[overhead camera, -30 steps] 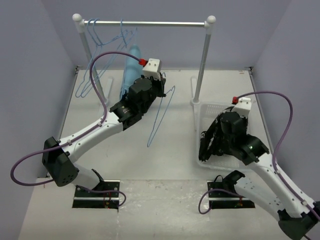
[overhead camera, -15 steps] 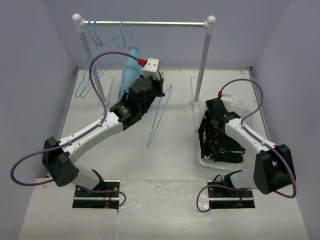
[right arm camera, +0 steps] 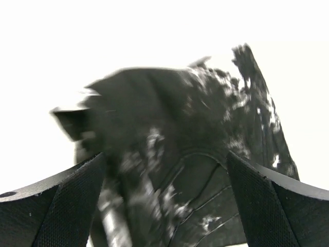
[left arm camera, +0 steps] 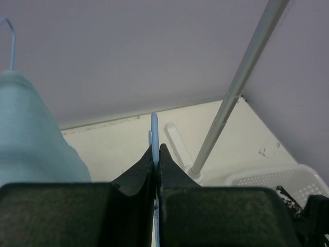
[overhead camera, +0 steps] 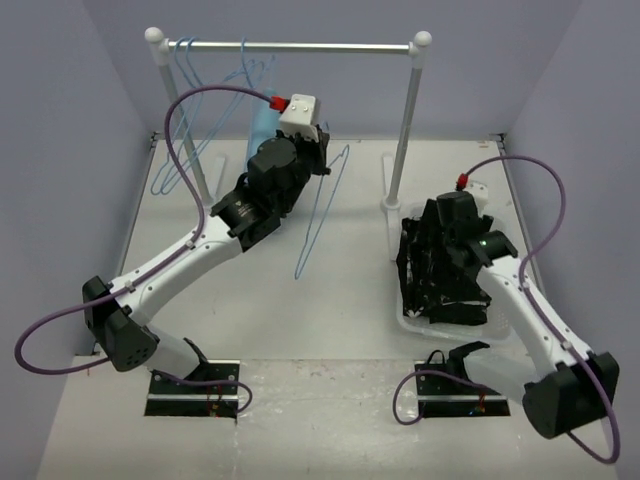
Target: Remove the trousers from the hanger
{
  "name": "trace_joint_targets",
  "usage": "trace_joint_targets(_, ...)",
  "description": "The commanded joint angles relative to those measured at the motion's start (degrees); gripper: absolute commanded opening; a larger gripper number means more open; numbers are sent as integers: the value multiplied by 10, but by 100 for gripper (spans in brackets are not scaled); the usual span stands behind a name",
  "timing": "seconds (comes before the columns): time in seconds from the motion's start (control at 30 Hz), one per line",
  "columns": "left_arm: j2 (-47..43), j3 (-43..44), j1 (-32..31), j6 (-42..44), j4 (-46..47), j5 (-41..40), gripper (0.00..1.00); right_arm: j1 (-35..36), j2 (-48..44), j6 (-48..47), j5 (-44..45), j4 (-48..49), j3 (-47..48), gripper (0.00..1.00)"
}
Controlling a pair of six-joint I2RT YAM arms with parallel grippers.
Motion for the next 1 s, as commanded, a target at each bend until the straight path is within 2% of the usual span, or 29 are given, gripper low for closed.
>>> trace_joint_targets(0.0,14,74,4,38,27,-13,0,-1,-89,-38,-48,34,17,99)
trace_joint_targets(0.2,71,166,4,108,58,-43,0,-1,-148,-51,-64,55,12,99)
trace_joint_targets(0.27,104,225,4,123,64,-56,0,-1,-156,-55,-60,56,15,99)
trace_joint_targets(0.47,195,384,19,184,57,-55,0,-2,-141,-65,-44,64,13,99)
trace_joint_targets(0.57,221,430,30,179,50,-44,0,-2,-125,-69,-31,63,16,99)
trace_joint_targets(0.73,223,431,35,180,81,-23,0,-2,-107,-69,-31,72,21,99)
trace_joint_targets(0.97,258,478,52,188,89,3,0,-2,-79,-65,-34,79,24,99)
